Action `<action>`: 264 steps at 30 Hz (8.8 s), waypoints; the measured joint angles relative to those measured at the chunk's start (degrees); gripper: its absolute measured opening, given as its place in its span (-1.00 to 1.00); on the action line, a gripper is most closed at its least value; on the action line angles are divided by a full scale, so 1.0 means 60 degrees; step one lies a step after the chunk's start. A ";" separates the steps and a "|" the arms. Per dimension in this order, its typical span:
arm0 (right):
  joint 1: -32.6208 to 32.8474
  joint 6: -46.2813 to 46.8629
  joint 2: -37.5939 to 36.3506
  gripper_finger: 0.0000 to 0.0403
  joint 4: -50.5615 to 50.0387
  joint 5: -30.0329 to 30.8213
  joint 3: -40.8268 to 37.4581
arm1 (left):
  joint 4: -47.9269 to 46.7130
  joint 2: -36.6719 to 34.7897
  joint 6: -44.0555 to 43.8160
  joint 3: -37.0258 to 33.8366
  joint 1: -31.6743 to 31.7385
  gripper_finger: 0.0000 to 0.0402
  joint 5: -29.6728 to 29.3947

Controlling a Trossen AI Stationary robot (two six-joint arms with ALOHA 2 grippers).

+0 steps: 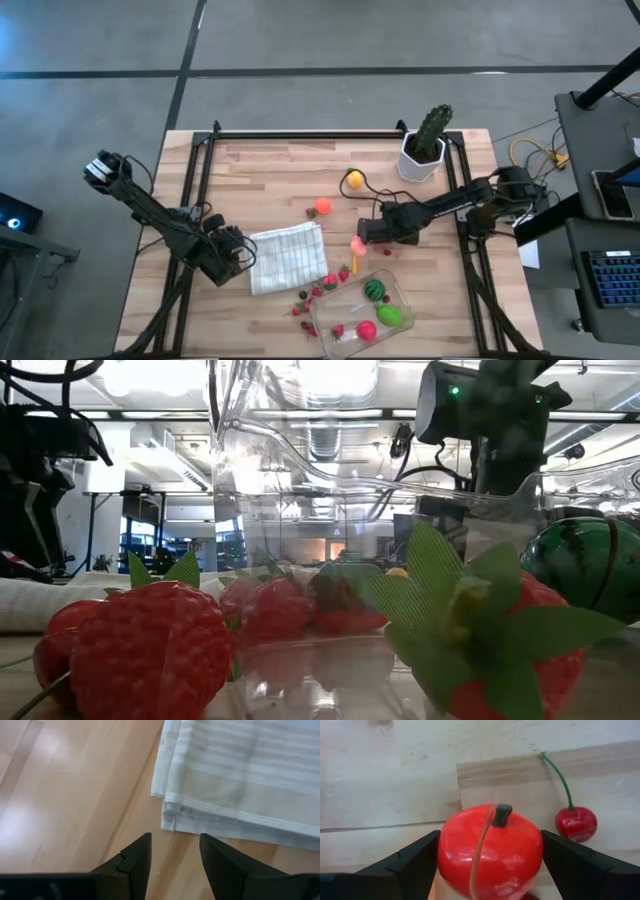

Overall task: Pick and placing Produce into tupperware
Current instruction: Put the apple into the transparent bin, then put the strawberry into the transparent bin

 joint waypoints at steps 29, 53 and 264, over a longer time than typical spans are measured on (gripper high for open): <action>0.0128 -0.2675 -0.0030 0.19 -0.0020 0.0001 0.1220 | 0.1157 0.0011 -0.0120 -0.0072 0.0004 -0.24 0.0000; 0.0364 -0.4118 -0.0052 0.42 -0.2217 0.0955 0.1570 | 0.2127 0.0007 -0.0105 0.0227 0.0004 -0.24 -0.0120; 0.2312 -0.4501 -0.1762 0.81 -0.3202 0.2520 0.6538 | 0.6619 0.0984 0.2648 0.2893 0.6983 -0.24 0.4768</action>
